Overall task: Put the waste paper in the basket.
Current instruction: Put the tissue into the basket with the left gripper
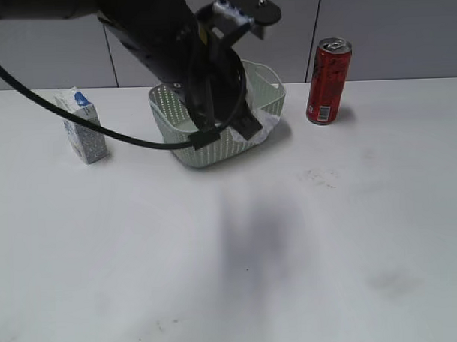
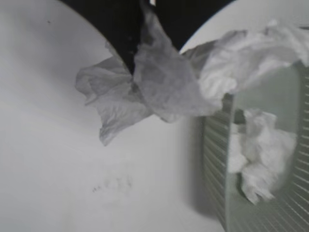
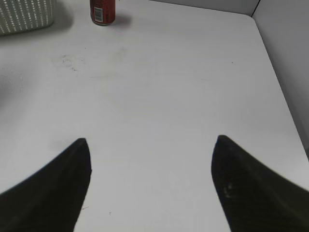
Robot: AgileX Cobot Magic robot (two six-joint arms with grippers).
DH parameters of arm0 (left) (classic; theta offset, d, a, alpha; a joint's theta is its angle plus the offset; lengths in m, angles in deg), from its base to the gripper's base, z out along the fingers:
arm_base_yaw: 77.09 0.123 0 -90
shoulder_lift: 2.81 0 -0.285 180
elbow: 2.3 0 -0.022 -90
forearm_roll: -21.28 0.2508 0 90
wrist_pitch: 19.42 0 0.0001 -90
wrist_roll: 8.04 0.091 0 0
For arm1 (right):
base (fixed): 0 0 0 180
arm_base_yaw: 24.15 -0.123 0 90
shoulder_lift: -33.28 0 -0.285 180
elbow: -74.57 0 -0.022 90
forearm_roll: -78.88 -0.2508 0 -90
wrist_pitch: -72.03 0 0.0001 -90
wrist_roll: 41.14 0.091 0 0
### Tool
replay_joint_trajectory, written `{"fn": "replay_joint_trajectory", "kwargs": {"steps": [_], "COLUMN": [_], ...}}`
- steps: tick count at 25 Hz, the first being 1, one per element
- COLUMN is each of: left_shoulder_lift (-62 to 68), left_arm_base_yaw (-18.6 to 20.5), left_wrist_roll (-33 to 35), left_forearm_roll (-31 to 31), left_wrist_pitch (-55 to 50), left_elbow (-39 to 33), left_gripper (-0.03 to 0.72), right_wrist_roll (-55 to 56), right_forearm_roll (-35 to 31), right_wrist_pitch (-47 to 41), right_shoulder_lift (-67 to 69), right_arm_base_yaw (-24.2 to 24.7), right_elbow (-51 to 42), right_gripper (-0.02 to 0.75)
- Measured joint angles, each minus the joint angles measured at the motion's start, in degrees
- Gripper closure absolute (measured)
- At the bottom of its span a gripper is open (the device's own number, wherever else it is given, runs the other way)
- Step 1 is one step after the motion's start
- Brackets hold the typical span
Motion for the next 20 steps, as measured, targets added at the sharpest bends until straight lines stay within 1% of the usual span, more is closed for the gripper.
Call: {"fn": "replay_joint_trajectory", "kwargs": {"steps": [5,9,13,16,18,20], "left_shoulder_lift": [-1.84,-1.61,0.41,2.93,5.16,7.43], "left_arm_base_yaw": [0.3,2.42,6.17,8.99,10.56,11.54], "left_wrist_roll": [0.0,0.05,0.05,0.05,0.05,0.05], "left_forearm_roll": [7.56,10.89,10.62,8.15,6.32,4.99], "left_wrist_pitch": [8.64,19.21,30.75,37.6,40.93,42.08], "left_elbow": [0.0,-0.02,-0.02,-0.02,-0.02,-0.02], "left_gripper": [0.685,0.687,0.688,0.688,0.688,0.688], "right_wrist_roll": [0.0,0.0,0.0,0.0,0.0,0.0], "right_forearm_roll": [0.0,0.04,0.04,0.04,0.04,0.04], "right_wrist_pitch": [0.0,0.0,0.0,0.0,0.0,0.0], "right_shoulder_lift": [0.0,0.0,0.0,0.0,0.0,0.0], "right_arm_base_yaw": [0.0,0.0,0.0,0.0,0.0,0.0], "right_elbow": [0.0,0.0,0.0,0.0,0.0,0.0], "right_gripper": [0.15,0.15,0.15,0.15,0.15,0.15]}}
